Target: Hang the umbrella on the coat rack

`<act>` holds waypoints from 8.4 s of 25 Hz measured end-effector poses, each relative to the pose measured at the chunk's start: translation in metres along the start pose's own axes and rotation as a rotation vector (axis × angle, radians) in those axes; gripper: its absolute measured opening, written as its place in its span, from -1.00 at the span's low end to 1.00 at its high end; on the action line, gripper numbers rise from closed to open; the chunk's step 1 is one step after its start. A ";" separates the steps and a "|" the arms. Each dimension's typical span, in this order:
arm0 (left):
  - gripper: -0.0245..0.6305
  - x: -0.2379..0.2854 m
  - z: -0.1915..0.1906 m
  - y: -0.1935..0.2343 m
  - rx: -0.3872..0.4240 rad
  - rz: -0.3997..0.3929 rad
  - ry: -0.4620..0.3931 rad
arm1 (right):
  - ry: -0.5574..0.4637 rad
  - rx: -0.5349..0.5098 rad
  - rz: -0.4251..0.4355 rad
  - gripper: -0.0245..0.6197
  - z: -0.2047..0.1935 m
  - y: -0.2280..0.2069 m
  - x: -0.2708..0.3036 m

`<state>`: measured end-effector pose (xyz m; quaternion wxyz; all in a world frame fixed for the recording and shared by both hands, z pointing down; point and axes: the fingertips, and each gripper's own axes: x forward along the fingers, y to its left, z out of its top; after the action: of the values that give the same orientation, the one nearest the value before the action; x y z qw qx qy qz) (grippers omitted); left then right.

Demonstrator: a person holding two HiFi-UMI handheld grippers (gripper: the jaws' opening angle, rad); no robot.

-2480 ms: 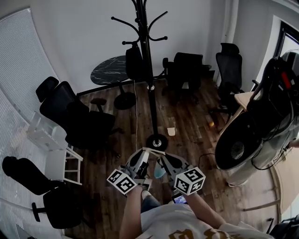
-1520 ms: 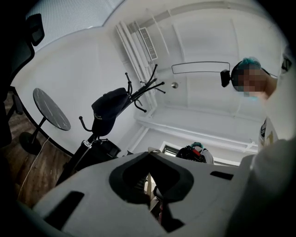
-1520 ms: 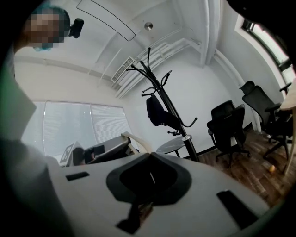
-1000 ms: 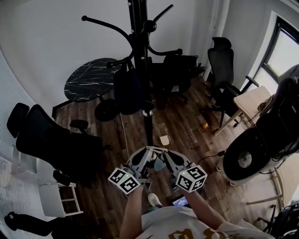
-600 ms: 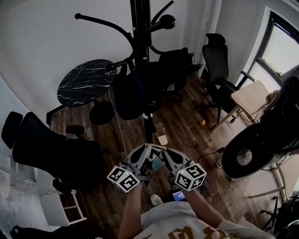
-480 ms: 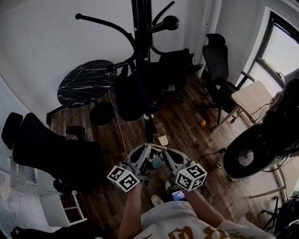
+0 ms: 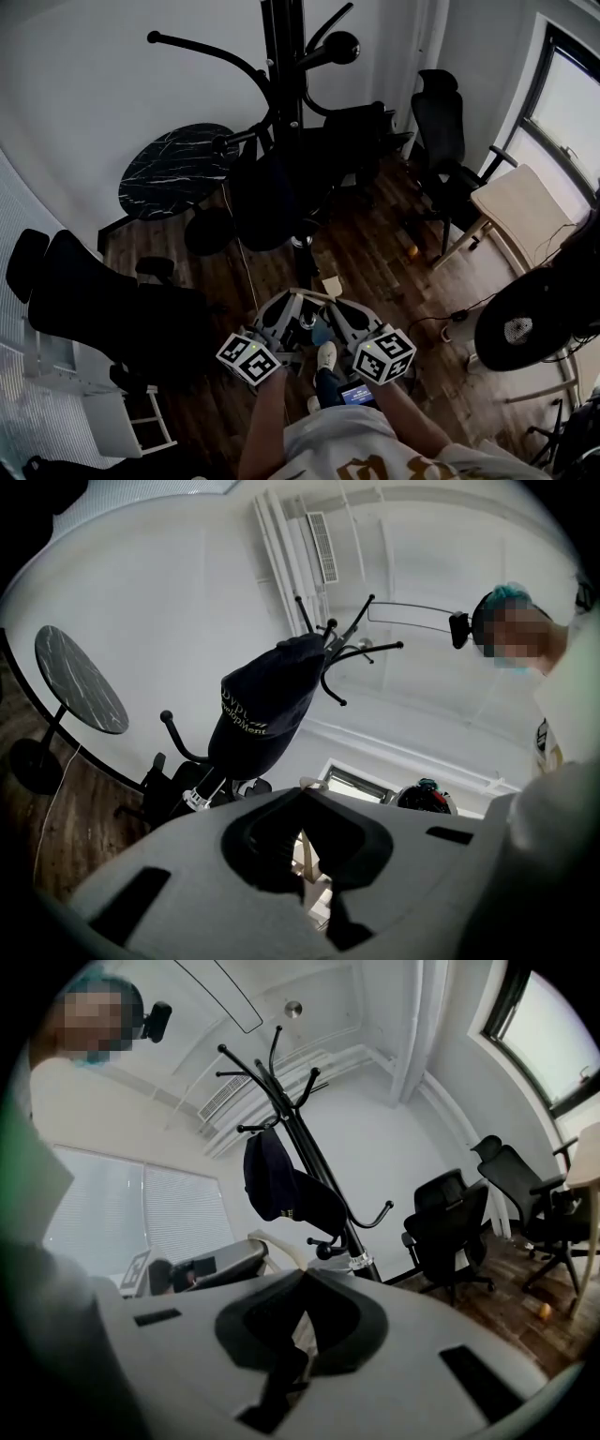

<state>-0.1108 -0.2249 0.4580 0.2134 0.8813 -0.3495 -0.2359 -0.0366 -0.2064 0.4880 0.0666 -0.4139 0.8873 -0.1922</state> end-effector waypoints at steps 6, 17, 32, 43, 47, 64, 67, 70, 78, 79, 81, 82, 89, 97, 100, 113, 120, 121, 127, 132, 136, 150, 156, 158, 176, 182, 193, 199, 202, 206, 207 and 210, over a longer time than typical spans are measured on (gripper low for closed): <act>-0.87 0.009 -0.002 0.005 0.006 0.013 0.020 | 0.013 0.003 0.003 -0.89 -0.002 -0.009 0.007; -0.87 0.018 -0.003 0.019 0.006 0.018 0.016 | 0.020 0.007 0.004 -0.89 0.001 -0.021 0.019; -0.87 0.036 -0.014 0.045 -0.011 0.024 0.045 | 0.047 0.018 -0.027 -0.89 -0.003 -0.044 0.037; -0.87 0.043 -0.022 0.056 -0.001 0.022 0.082 | 0.058 0.034 -0.057 -0.89 -0.007 -0.060 0.046; -0.87 0.047 -0.023 0.060 -0.007 0.020 0.090 | 0.069 0.039 -0.065 -0.89 -0.008 -0.063 0.049; -0.87 0.048 -0.039 0.078 -0.032 0.049 0.132 | 0.116 0.071 -0.089 -0.89 -0.024 -0.076 0.058; -0.87 0.048 -0.040 0.079 -0.033 0.050 0.137 | 0.122 0.072 -0.090 -0.89 -0.026 -0.077 0.060; -0.87 0.050 -0.041 0.081 -0.036 0.050 0.140 | 0.129 0.069 -0.093 -0.89 -0.028 -0.078 0.062; -0.87 0.056 -0.046 0.087 -0.039 0.043 0.158 | 0.149 0.069 -0.101 -0.89 -0.037 -0.085 0.068; -0.87 0.057 -0.047 0.088 -0.039 0.043 0.161 | 0.152 0.068 -0.101 -0.89 -0.038 -0.086 0.069; -0.87 0.058 -0.048 0.089 -0.038 0.043 0.165 | 0.156 0.068 -0.102 -0.89 -0.039 -0.088 0.071; -0.87 0.059 -0.048 0.090 -0.037 0.042 0.167 | 0.158 0.068 -0.103 -0.89 -0.039 -0.088 0.071; -0.87 0.064 -0.051 0.096 -0.033 0.040 0.184 | 0.173 0.063 -0.113 -0.89 -0.042 -0.094 0.077; -0.87 0.069 -0.054 0.101 -0.033 0.039 0.198 | 0.184 0.065 -0.120 -0.89 -0.047 -0.099 0.083; -0.87 0.070 -0.055 0.103 -0.032 0.040 0.202 | 0.188 0.067 -0.120 -0.89 -0.049 -0.100 0.086; -0.87 0.075 -0.056 0.110 -0.022 0.045 0.212 | 0.202 0.060 -0.116 -0.89 -0.054 -0.105 0.100; -0.87 0.078 -0.057 0.112 -0.025 0.044 0.207 | 0.213 0.046 -0.111 -0.89 -0.059 -0.106 0.107; -0.87 0.078 -0.058 0.112 -0.022 0.044 0.209 | 0.217 0.035 -0.108 -0.89 -0.060 -0.105 0.108; -0.86 0.080 -0.060 0.112 -0.011 0.042 0.220 | 0.255 -0.064 -0.068 -0.89 -0.068 -0.099 0.115; -0.86 0.081 -0.060 0.111 0.002 0.041 0.225 | 0.274 -0.123 -0.053 -0.89 -0.071 -0.096 0.117; -0.86 0.081 -0.060 0.110 0.025 0.048 0.225 | 0.285 -0.150 -0.042 -0.89 -0.074 -0.091 0.118; -0.77 0.076 -0.060 0.107 0.110 0.102 0.246 | 0.295 -0.208 -0.047 -0.89 -0.079 -0.085 0.101; -0.78 0.067 -0.052 0.097 0.136 0.129 0.219 | 0.280 -0.244 -0.071 -0.89 -0.073 -0.082 0.086; -0.82 0.063 -0.054 0.092 0.150 0.134 0.227 | 0.272 -0.249 -0.083 -0.89 -0.070 -0.080 0.079; -0.86 0.004 -0.051 0.003 0.225 0.125 0.214 | 0.053 -0.203 -0.061 -0.89 -0.010 -0.008 -0.002; -0.86 -0.011 -0.045 -0.010 0.230 0.192 0.169 | 0.034 -0.228 -0.011 -0.89 -0.002 0.012 -0.025; -0.86 -0.032 -0.051 -0.049 0.244 0.334 0.095 | 0.034 -0.183 0.043 -0.89 0.003 0.004 -0.085; -0.86 -0.052 -0.058 -0.080 0.300 0.401 0.096 | 0.032 -0.182 0.100 -0.89 0.002 0.015 -0.114; -0.86 -0.061 -0.063 -0.090 0.346 0.435 0.110 | 0.050 -0.205 0.130 -0.89 -0.007 0.024 -0.127; -0.86 -0.069 -0.073 -0.104 0.360 0.454 0.090 | 0.075 -0.231 0.149 -0.89 -0.018 0.027 -0.145; -0.86 -0.071 -0.077 -0.107 0.357 0.453 0.087 | 0.077 -0.233 0.152 -0.89 -0.019 0.027 -0.149; -0.86 -0.074 -0.085 -0.116 0.352 0.444 0.093 | 0.076 -0.243 0.154 -0.89 -0.020 0.028 -0.157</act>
<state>-0.0510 -0.0772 0.4828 0.1195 0.8165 -0.5593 -0.0786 0.0397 -0.0650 0.4884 -0.0032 -0.3420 0.9350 -0.0932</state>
